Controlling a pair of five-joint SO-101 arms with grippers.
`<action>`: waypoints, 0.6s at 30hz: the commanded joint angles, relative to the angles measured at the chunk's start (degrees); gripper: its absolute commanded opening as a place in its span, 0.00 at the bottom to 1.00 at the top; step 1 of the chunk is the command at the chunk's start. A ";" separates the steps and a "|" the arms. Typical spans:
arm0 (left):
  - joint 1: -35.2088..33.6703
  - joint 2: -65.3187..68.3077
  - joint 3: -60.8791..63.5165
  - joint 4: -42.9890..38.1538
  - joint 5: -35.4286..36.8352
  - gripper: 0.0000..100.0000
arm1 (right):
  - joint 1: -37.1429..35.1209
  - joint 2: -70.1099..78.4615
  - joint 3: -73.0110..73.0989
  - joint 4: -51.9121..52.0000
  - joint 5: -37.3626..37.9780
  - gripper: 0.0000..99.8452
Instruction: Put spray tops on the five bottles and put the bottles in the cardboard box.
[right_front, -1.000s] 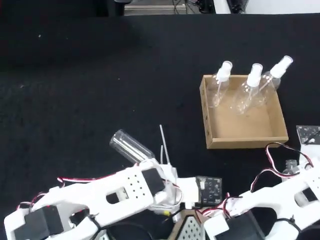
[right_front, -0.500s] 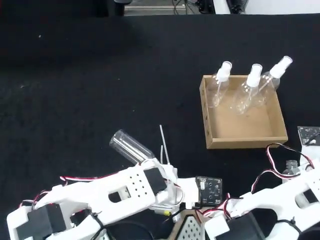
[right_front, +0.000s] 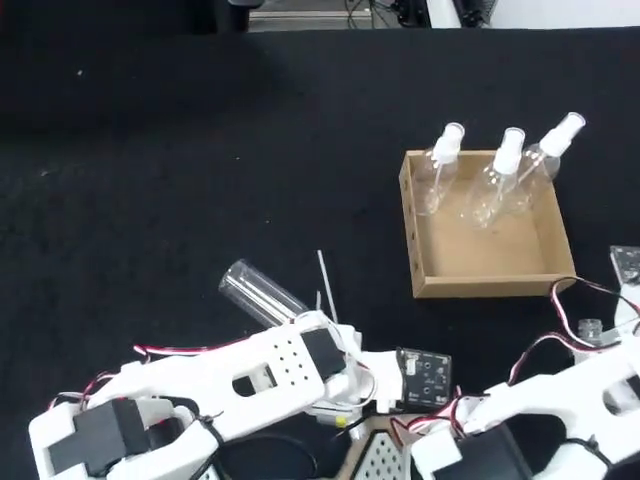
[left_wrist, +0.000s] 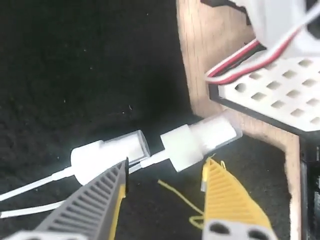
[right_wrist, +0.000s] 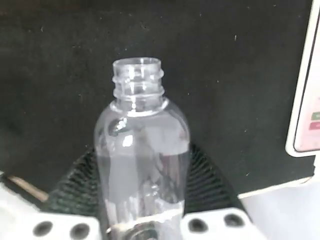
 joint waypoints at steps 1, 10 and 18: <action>0.84 -5.45 -5.49 3.25 -0.26 0.23 | -1.32 -0.13 -3.47 0.70 0.26 0.01; -3.47 -22.68 -4.18 13.80 0.09 0.23 | -1.32 -0.57 4.00 -3.78 0.00 0.01; -8.04 -28.48 -1.19 13.45 6.51 0.23 | -0.88 -0.13 -2.51 -4.31 -11.16 0.01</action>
